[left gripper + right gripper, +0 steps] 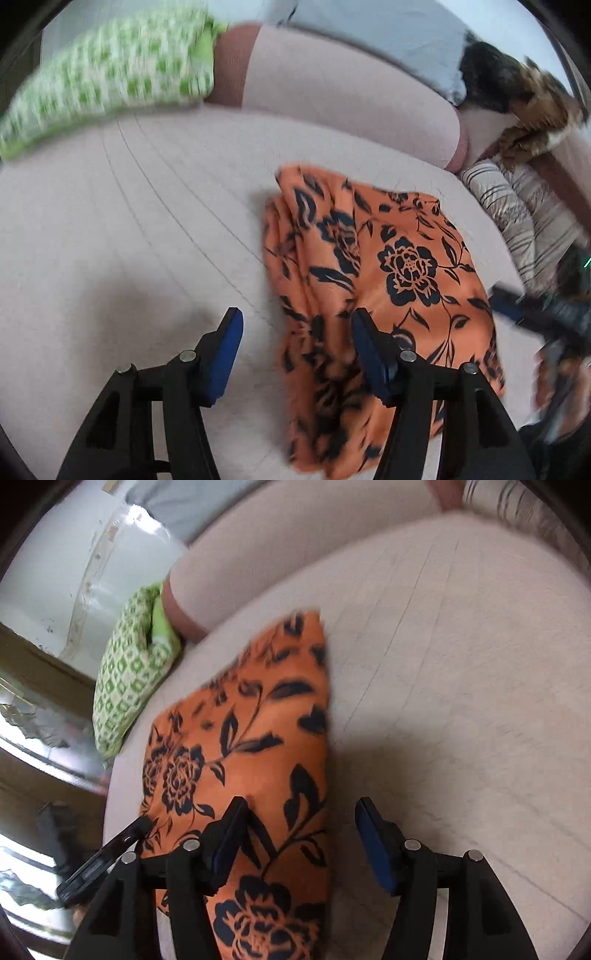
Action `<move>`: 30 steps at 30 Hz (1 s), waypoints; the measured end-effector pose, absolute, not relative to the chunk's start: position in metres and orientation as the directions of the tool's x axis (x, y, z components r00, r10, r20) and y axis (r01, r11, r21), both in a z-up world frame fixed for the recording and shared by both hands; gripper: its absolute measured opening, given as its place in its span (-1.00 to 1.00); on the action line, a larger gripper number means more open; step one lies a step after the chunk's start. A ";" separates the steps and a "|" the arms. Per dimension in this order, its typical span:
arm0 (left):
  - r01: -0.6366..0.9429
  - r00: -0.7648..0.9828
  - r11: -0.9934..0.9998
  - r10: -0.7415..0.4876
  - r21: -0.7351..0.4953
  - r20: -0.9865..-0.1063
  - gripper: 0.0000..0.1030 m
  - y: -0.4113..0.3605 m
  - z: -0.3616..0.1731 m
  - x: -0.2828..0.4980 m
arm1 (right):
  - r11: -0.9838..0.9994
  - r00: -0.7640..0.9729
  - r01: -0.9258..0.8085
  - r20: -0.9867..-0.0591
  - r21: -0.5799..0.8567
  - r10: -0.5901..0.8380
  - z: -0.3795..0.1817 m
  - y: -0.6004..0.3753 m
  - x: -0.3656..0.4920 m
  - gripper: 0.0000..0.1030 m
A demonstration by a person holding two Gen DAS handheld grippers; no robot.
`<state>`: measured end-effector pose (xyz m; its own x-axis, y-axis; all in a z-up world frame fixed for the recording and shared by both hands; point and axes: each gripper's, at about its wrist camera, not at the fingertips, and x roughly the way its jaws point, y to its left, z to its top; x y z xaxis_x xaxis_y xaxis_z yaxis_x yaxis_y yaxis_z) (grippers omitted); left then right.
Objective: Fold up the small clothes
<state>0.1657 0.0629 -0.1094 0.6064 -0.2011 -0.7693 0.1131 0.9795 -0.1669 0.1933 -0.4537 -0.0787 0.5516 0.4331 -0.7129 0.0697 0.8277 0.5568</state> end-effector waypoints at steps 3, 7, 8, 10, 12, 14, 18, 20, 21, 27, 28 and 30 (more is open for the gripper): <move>0.145 0.628 0.973 -0.229 -0.178 -0.744 0.20 0.066 -0.098 0.162 | 0.784 0.582 -0.045 -0.621 0.619 0.525 -0.050 -0.443 0.187 0.32; 0.085 0.530 0.991 -0.134 -0.105 -0.837 0.24 0.073 -0.145 0.174 | 0.741 0.485 -0.077 -0.624 0.667 0.613 -0.076 -0.416 0.200 0.56; 0.080 0.529 0.989 -0.151 -0.128 -0.835 0.25 0.073 -0.148 0.174 | 0.749 0.449 -0.032 -0.660 0.661 0.602 -0.096 -0.413 0.205 0.57; 0.071 0.556 0.991 -0.135 -0.115 -0.820 0.24 0.074 -0.133 0.174 | 0.737 0.497 -0.046 -0.625 0.674 0.602 -0.090 -0.416 0.197 0.56; 0.099 0.603 0.989 -0.144 -0.105 -0.784 0.24 0.070 -0.112 0.173 | 0.730 0.505 -0.072 -0.606 0.680 0.615 -0.075 -0.416 0.197 0.56; 0.130 0.639 0.987 -0.154 -0.091 -0.753 0.24 0.062 -0.096 0.181 | 0.705 0.526 -0.103 -0.563 0.702 0.638 -0.058 -0.421 0.202 0.56; 0.152 0.612 0.981 -0.186 -0.117 -0.769 0.24 0.052 -0.101 0.220 | 0.663 0.534 -0.082 -0.529 0.744 0.659 -0.059 -0.433 0.232 0.56; 0.096 0.580 0.995 -0.084 -0.034 -0.810 0.25 0.053 -0.126 0.241 | 0.642 0.490 -0.028 -0.549 0.767 0.677 -0.088 -0.437 0.255 0.62; 0.060 0.530 0.998 -0.051 -0.022 -0.847 0.39 0.056 -0.146 0.254 | 0.643 0.471 0.004 -0.569 0.766 0.675 -0.100 -0.438 0.262 0.63; -0.021 0.577 0.999 -0.012 -0.030 -0.817 0.49 0.068 -0.125 0.225 | 0.690 0.576 -0.031 -0.551 0.723 0.604 -0.074 -0.430 0.211 0.62; -0.029 0.590 0.999 0.001 -0.020 -0.808 0.50 0.068 -0.119 0.215 | 0.728 0.584 -0.050 -0.571 0.684 0.577 -0.064 -0.424 0.194 0.62; -0.048 0.606 0.999 0.020 -0.012 -0.795 0.58 0.066 -0.109 0.193 | 0.797 0.601 -0.068 -0.612 0.601 0.513 -0.051 -0.415 0.166 0.62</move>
<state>0.1934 0.0656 -0.1091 0.6056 0.0196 -0.7955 -0.0477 0.9988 -0.0117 0.1658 -0.4153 -0.0506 0.6013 0.5133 -0.6124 -0.0684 0.7966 0.6006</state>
